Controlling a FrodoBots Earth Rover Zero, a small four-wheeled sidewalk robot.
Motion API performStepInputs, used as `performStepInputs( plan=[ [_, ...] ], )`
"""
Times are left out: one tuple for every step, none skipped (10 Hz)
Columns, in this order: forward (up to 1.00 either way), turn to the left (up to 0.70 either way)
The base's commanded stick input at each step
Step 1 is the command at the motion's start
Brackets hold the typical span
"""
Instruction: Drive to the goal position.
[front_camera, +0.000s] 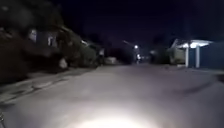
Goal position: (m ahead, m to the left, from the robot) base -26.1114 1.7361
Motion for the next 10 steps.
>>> performStepInputs(
  plan=[
    [0.98,-0.38],
    [0.98,-0.38],
    [0.98,-0.18],
    [0.98,-0.01],
    [0.98,0.05],
    [0.98,0.05],
    [0.98,0.05],
    [0.98,0.05],
    [0.79,0.05],
    [0.12,0.03]
  ],
)
